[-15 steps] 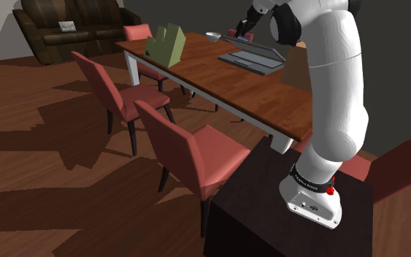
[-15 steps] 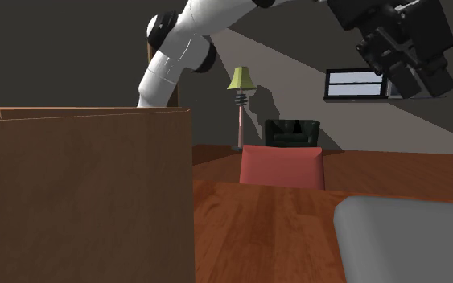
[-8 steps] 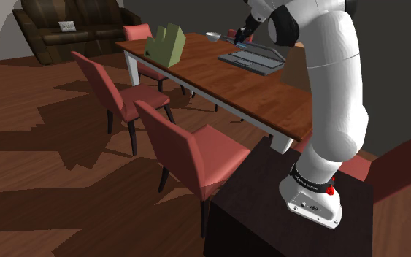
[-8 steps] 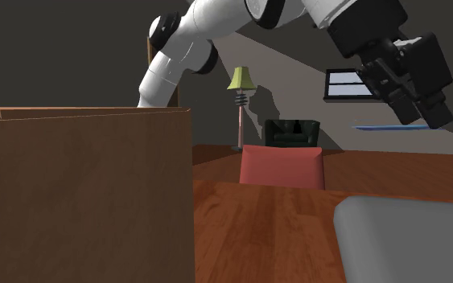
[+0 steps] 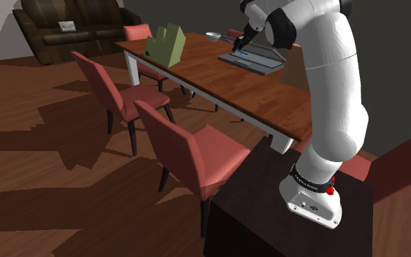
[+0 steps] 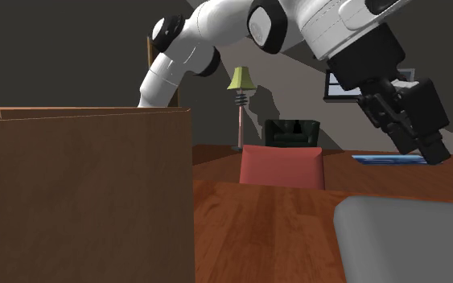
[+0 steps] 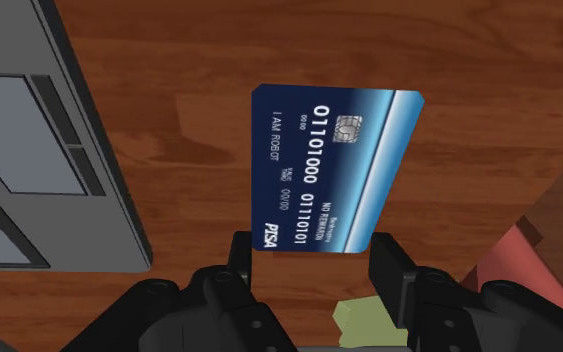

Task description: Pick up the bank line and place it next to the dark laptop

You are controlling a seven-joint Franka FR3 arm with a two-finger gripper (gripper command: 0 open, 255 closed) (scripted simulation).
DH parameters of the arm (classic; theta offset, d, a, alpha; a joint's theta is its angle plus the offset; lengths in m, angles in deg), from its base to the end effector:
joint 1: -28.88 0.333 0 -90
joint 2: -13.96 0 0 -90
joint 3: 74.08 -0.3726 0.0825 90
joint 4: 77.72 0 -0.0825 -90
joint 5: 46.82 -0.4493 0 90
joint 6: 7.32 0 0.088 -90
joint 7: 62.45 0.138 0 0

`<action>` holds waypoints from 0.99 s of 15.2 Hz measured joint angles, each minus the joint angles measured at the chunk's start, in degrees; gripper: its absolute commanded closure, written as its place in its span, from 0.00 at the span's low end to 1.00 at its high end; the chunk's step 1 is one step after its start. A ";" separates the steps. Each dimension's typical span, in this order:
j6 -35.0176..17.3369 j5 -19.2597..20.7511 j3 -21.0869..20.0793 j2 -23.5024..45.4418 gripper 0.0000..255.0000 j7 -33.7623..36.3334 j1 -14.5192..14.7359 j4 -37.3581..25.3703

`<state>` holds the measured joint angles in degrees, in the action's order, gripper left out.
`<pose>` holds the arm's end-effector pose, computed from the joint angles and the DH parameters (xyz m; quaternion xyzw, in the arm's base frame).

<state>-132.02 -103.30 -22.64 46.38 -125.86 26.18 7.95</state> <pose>0.6166 -0.5264 0.4772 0.9560 -0.0572 0.2871 0.0191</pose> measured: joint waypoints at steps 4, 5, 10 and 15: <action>-2.01 -1.46 -0.82 0.52 1.00 -1.87 0.03 2.07; -2.45 -1.85 -1.05 0.72 1.00 -2.33 -0.04 2.44; -4.64 -3.97 -2.34 1.82 1.00 -4.66 -0.45 4.25; -6.57 -6.21 -3.79 3.26 1.00 -6.84 -1.10 5.41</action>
<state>-138.60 -109.51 -26.43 49.64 -132.70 25.08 13.36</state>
